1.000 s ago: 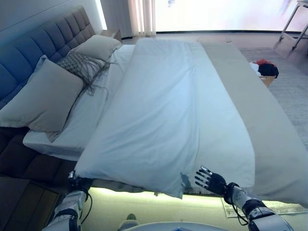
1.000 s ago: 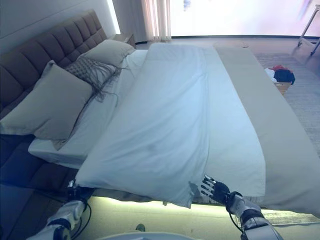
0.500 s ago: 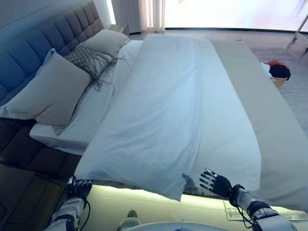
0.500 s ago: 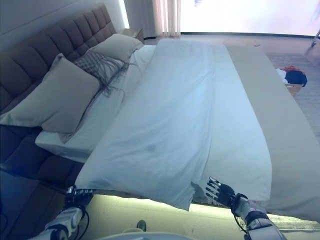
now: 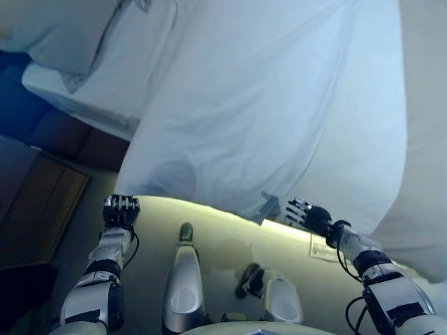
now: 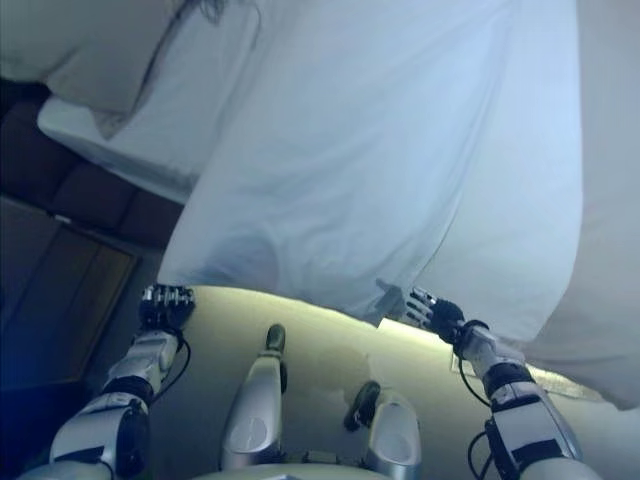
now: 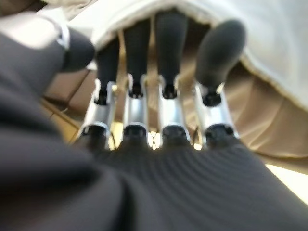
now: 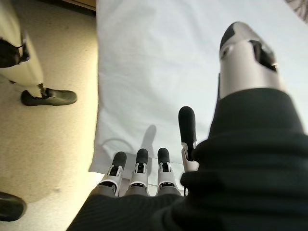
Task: Make the bed neatly
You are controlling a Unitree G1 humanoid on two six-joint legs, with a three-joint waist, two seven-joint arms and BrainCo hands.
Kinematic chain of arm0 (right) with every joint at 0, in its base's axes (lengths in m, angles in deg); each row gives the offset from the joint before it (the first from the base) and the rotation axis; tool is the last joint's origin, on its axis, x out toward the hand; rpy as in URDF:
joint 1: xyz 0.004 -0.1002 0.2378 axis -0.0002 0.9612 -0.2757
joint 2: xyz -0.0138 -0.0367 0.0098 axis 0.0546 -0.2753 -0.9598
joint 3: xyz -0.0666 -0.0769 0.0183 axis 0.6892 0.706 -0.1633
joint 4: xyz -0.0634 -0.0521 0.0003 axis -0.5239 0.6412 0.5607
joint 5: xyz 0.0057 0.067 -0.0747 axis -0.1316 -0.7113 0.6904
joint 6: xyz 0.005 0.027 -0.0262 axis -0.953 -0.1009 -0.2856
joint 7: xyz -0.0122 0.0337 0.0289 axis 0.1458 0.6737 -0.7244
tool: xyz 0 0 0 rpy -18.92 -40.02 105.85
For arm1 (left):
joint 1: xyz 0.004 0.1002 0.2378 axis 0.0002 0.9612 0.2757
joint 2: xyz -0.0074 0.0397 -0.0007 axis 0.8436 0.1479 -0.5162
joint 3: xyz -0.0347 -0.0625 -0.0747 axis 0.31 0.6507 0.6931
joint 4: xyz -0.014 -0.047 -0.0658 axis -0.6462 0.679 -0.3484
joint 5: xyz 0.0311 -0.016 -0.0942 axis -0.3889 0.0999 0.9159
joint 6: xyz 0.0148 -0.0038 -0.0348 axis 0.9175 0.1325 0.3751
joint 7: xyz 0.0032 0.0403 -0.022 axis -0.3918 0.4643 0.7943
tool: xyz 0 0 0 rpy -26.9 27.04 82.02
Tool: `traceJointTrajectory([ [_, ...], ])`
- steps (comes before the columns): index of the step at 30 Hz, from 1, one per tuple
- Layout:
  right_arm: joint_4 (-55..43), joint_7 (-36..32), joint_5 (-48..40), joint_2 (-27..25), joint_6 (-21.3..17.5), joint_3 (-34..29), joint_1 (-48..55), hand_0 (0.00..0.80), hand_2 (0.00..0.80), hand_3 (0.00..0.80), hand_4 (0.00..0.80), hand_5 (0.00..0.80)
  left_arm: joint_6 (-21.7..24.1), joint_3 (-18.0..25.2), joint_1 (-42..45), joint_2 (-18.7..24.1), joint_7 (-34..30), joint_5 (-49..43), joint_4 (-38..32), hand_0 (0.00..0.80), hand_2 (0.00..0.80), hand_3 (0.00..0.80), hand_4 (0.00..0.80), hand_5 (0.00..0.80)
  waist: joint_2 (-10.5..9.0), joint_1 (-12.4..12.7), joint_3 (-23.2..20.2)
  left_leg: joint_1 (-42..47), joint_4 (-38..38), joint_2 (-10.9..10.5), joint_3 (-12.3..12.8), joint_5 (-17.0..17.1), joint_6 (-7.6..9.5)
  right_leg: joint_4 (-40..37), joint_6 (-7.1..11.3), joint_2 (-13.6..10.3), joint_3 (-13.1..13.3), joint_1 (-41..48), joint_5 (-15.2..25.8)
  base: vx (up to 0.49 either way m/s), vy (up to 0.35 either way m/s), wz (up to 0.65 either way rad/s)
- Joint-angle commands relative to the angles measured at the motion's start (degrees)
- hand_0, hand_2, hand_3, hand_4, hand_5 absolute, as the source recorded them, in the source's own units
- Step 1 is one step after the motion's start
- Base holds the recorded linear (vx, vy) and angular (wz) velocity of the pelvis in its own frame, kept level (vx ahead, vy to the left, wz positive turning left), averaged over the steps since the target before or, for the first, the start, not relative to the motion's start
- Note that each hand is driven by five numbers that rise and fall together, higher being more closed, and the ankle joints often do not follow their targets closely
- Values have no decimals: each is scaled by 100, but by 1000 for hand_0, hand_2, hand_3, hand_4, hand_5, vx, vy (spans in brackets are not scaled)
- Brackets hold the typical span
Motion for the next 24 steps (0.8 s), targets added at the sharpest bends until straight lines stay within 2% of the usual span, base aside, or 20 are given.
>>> traceJointTrajectory([
  [1,-345,-156,-200,-218,-47,-49,13,0,0,0,0,0,454,71,699,561,174,445,13,800,800,800,800,800,-302,253,92,-86,677,231,-105,-489,-52,-31,199,-458,663,-626,898,-117,96,5],
  [7,-444,-198,-328,-379,36,-84,-163,0,0,0,0,0,377,54,595,633,244,588,24,800,800,800,800,800,-438,276,228,-561,1131,239,-119,-684,47,440,273,-591,796,-1179,872,-90,57,6],
  [8,-436,-221,-330,-394,54,-94,-185,0,0,0,0,0,319,51,605,622,232,559,51,458,458,458,458,458,-442,277,230,-605,1189,246,-118,-716,54,491,278,-602,808,-1224,860,-45,44,7],
  [9,-433,-248,-329,-413,77,-100,-205,0,0,0,0,0,203,28,617,606,201,551,69,0,0,0,0,0,-438,273,247,-644,1278,253,-112,-767,58,570,286,-622,829,-1269,835,-43,44,14],
  [14,-534,-249,-376,-450,117,-111,-164,0,0,0,0,0,-16,-176,750,424,-357,600,-126,0,0,0,0,0,-395,260,259,-786,1511,254,-96,-890,85,743,307,-683,899,-1434,814,-28,26,8],
  [16,-623,-193,-353,-393,174,-103,-145,0,0,0,0,0,142,-378,849,330,-735,78,-312,0,0,0,0,0,-388,263,250,-773,1533,257,-99,-914,85,743,332,-696,911,-1429,840,2,-3,3],
  [18,-756,-123,-371,-384,216,-101,-48,0,0,0,0,0,207,-705,981,231,-1420,124,-703,0,0,0,0,0,-359,268,240,-735,1477,253,-94,-885,93,686,351,-719,901,-1405,910,0,0,0],
  [19,-812,-135,-384,-385,176,-103,52,0,0,0,0,0,146,-899,1145,145,-2146,301,-1053,0,0,0,0,0,-336,283,247,-694,1422,245,-94,-867,96,617,377,-728,895,-1368,963,0,0,0],
  [21,-902,-131,-360,-313,44,-151,274,0,0,0,0,0,16,-1097,1495,-35,-3190,261,-1553,0,0,0,0,0,-308,336,258,-623,1323,218,-116,-846,105,468,415,-722,866,-1273,1045,-2,-51,1],
  [24,-892,-66,-365,-195,-28,-205,371,0,0,0,0,0,-61,-1334,1734,-238,-4268,-24,-2081,0,0,0,0,0,-301,429,260,-530,1188,189,-152,-815,96,262,463,-717,783,-1116,1135,13,-89,0],
])
